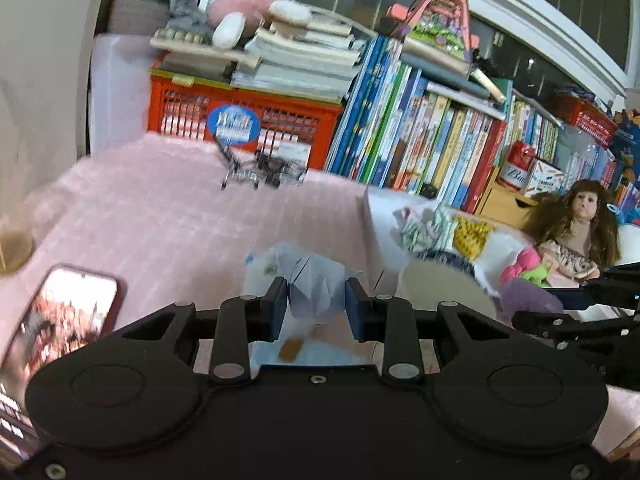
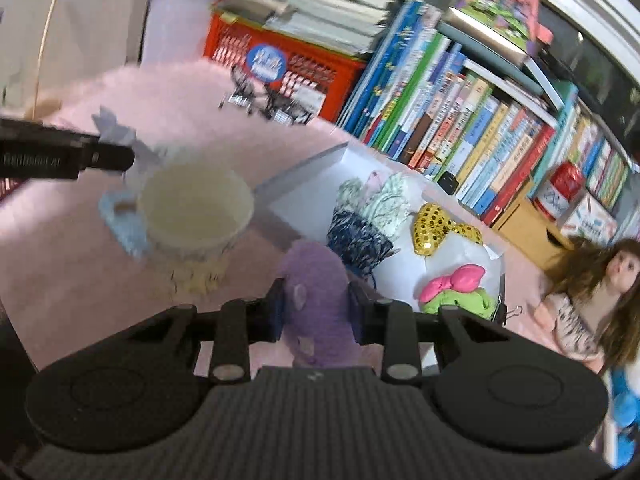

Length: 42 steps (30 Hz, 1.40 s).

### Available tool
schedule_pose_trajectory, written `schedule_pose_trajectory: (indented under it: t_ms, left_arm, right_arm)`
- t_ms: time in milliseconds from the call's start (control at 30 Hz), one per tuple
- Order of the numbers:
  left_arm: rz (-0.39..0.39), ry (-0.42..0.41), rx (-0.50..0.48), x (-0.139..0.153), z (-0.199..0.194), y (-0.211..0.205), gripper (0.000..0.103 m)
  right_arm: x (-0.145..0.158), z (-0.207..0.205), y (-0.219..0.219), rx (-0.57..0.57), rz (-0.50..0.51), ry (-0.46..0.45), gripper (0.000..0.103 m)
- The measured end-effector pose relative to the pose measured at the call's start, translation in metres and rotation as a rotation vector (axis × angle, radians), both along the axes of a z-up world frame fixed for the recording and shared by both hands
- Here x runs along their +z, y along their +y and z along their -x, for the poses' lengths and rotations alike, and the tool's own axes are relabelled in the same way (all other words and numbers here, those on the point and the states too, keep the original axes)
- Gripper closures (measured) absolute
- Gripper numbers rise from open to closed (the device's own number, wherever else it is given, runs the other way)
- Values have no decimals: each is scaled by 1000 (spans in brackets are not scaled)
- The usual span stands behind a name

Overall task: Organize soft objects
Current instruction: 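Carry the white plush and purple plush over the grey tray with both grippers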

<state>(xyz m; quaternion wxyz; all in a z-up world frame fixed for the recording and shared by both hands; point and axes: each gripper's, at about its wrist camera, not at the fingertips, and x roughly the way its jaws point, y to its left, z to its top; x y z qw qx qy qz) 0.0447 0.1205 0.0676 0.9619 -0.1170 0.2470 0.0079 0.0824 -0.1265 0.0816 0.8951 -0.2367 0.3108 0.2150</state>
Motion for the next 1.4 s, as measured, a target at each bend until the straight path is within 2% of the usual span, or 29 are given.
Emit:
schedule_pose_trajectory:
  t_ms: [333,667,833,1033,1233,1400]
  left_arm:
    - [-22,-15,-116,61,-35,-23,74]
    - [0,122,-245,92,-101,-66,74]
    - [31,234,-267,82,-139,-84,74]
    - [65,373,-248,59,-182,-97,74]
    - [52,462,-229,40,-209,-107,74]
    - [39,505,-208,29,-224,-113,74]
  right_arm:
    - [44,-35,-48,-114,-238,74,66]
    - [53,-70,-81,-227,-361,165,65]
    - [53,-88,-91,-268,-390,185,65]
    - [39,-116,-98,-313,-424,274,65]
    - [24,-139,-96,-352,-425,327,65]
    - [16,-156,-95,-383,-421,355,65]
